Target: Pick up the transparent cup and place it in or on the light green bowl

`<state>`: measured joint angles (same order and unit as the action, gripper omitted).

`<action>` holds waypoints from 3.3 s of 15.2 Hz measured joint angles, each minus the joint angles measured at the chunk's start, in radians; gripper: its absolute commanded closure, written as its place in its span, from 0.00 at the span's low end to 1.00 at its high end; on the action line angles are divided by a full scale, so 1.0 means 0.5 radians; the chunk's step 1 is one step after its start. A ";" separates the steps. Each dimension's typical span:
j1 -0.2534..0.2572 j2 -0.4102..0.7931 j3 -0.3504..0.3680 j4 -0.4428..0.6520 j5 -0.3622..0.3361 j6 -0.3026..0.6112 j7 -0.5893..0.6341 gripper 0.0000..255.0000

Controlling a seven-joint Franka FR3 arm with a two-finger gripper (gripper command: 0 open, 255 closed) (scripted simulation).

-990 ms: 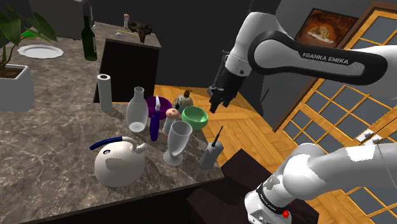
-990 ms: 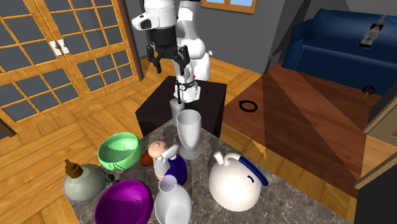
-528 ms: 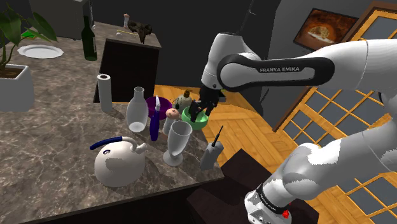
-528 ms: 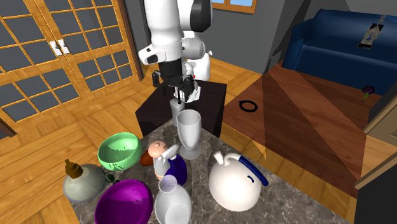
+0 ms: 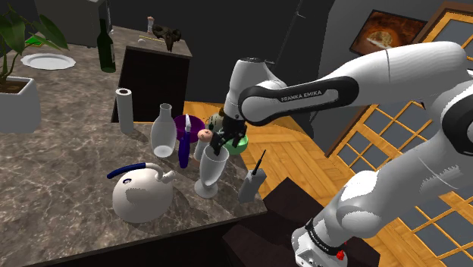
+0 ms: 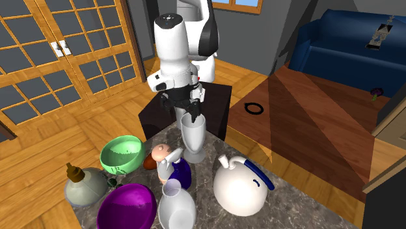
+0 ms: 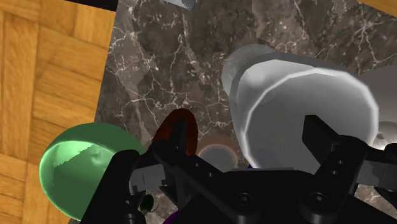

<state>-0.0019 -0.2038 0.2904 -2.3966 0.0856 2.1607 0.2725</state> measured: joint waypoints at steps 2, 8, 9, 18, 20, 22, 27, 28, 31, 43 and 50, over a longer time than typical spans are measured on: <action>0.001 0.032 0.008 -0.028 -0.006 0.059 0.011 0.00; 0.001 0.070 0.014 -0.064 -0.013 0.133 0.018 0.00; 0.001 0.070 0.014 -0.064 -0.013 0.133 0.018 0.00; 0.001 0.070 0.014 -0.064 -0.013 0.134 0.018 1.00; 0.001 0.070 0.014 -0.064 -0.013 0.134 0.018 1.00; 0.001 0.061 0.013 -0.059 -0.011 0.119 0.017 1.00; 0.002 -0.009 0.002 0.003 0.003 -0.012 0.003 1.00; 0.005 -0.020 0.003 0.021 0.005 -0.040 0.007 1.00; 0.004 -0.062 -0.006 0.069 0.011 -0.130 -0.003 1.00; 0.002 -0.171 -0.031 0.294 0.021 -0.461 -0.012 1.00; -0.002 -0.206 -0.046 0.456 0.019 -0.658 -0.016 1.00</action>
<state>-0.0030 -0.3069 0.2673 -2.1688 0.0949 1.8319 0.2645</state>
